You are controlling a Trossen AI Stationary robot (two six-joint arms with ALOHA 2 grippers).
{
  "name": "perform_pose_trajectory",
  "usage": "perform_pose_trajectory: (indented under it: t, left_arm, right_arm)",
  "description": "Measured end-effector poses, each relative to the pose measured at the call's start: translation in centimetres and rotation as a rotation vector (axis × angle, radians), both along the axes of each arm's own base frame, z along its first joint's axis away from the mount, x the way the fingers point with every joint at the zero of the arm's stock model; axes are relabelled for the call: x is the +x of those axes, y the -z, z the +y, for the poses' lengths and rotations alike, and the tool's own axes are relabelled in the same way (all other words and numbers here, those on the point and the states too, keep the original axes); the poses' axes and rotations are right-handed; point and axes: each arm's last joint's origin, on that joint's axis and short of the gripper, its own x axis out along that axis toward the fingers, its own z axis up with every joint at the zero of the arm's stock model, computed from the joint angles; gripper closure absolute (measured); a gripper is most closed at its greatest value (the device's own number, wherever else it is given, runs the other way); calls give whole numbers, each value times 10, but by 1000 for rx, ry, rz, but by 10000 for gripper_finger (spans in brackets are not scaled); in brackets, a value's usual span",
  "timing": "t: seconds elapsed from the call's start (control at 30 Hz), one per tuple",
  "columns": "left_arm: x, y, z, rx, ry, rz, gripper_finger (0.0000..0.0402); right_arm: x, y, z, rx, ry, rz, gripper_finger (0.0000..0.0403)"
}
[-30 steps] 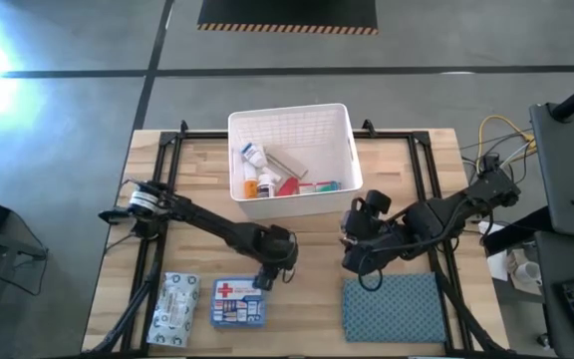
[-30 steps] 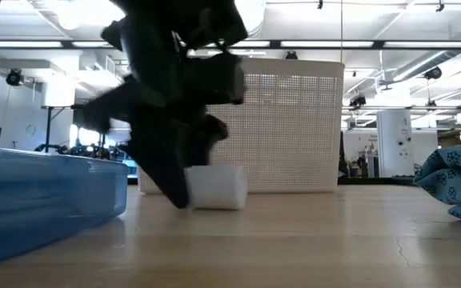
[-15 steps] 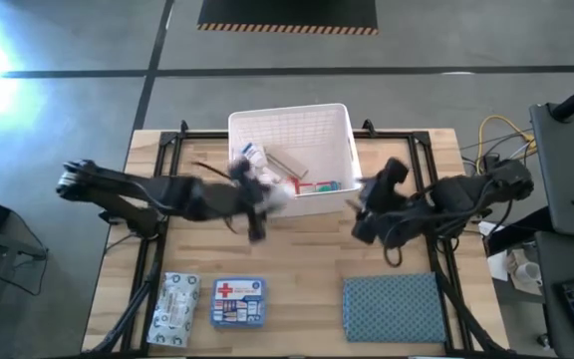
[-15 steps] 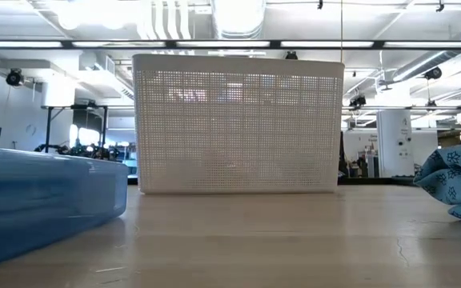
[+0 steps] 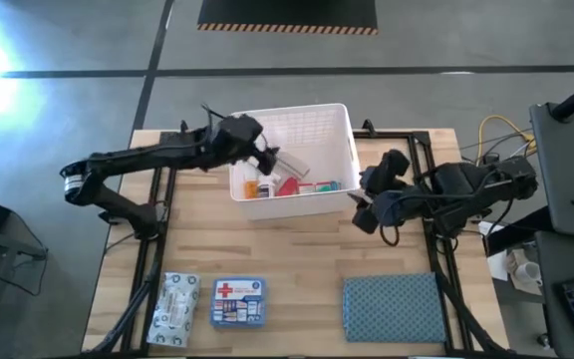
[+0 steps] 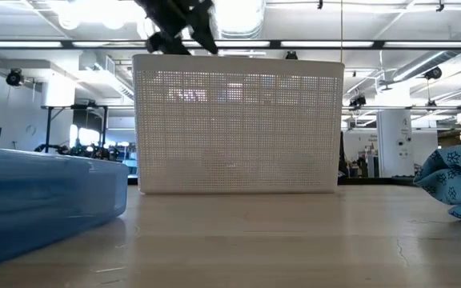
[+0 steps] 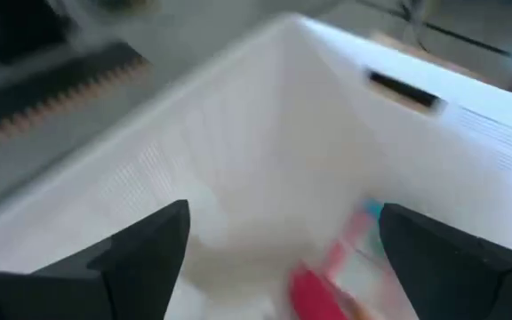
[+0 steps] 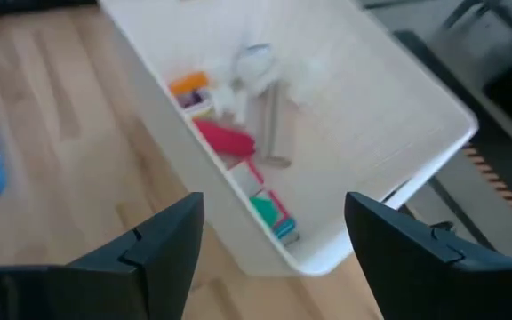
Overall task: Pick & place medical supplies in basket/bin
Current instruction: Put the blue first aid kit into the white bin
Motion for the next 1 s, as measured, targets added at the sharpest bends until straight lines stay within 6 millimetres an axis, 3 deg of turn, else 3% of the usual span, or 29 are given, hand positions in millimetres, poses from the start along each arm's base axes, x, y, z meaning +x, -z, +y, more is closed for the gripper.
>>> perform_pose_trajectory:
  t: [0.1, 0.23, 0.43, 0.53, 0.77, 0.87, 1.0]
  left_arm:
    - [-15, -13, -25, -118, 96, 59, 54]
    - [-38, -24, -73, -232, 226, 181, 53]
    - [-74, -21, -144, -392, 339, 318, 52]
    - [-89, -11, -168, -523, 264, 350, 52]
    - [-113, 27, -206, -756, -155, 441, 52]
    - [-117, 50, -227, -777, -215, 458, 52]
    - [-110, 82, -253, -822, -129, 523, 52]
  right_arm:
    - [4, 11, 3, 27, -26, 53, 135]
    - [16, 31, 5, 29, -71, 115, 134]
    - [50, 54, 13, 63, -226, 117, 135]
    - [65, 60, 16, 72, -286, 118, 139]
    - [84, 70, 16, 113, -230, 125, 150]
    - [87, 75, 16, 147, -217, 135, 152]
    - [89, 79, 17, 278, -230, 148, 152]
